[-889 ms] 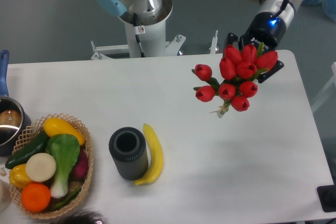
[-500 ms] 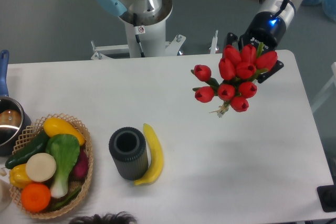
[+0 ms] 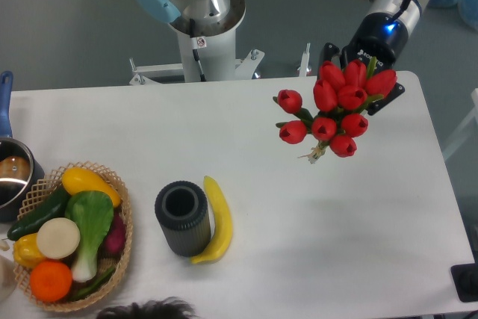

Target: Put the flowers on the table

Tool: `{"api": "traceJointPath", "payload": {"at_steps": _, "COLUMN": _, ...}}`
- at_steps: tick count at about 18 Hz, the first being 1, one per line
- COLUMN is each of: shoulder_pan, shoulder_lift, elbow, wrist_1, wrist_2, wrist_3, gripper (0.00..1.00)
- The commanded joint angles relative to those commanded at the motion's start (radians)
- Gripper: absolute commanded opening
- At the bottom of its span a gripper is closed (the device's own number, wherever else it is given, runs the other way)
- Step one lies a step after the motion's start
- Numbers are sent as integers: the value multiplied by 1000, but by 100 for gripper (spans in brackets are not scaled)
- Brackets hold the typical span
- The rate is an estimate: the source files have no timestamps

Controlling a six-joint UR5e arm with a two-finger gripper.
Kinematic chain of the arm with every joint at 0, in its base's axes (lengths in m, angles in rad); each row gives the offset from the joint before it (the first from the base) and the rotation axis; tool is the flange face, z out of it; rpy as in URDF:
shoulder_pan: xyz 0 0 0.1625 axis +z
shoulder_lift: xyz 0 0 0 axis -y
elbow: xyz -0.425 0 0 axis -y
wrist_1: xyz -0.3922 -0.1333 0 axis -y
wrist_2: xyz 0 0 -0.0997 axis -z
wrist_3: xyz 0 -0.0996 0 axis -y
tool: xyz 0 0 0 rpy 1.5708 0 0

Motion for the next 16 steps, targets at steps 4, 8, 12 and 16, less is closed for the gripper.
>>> {"api": "traceJointPath", "payload": {"at_steps": 4, "shoulder_pan": -60, "shoulder_lift": 26, "elbow": 21, "wrist_1": 0, "wrist_2": 233, "wrist_3": -50, "gripper": 45}}
{"api": "traceJointPath", "payload": {"at_steps": 8, "shoulder_pan": -89, "shoulder_lift": 25, "elbow": 32, "wrist_1": 5, "wrist_2": 448, "wrist_3": -51, "gripper": 45}}
{"api": "traceJointPath", "payload": {"at_steps": 12, "shoulder_pan": -91, "shoulder_lift": -8, "elbow": 44, "wrist_1": 3, "wrist_2": 602, "wrist_3": -15, "gripper": 45}}
{"api": "traceJointPath", "payload": {"at_steps": 16, "shoulder_pan": -129, "shoulder_lift": -61, "elbow": 67, "wrist_1": 3, "wrist_2": 737, "wrist_3": -15, "gripper": 46}}
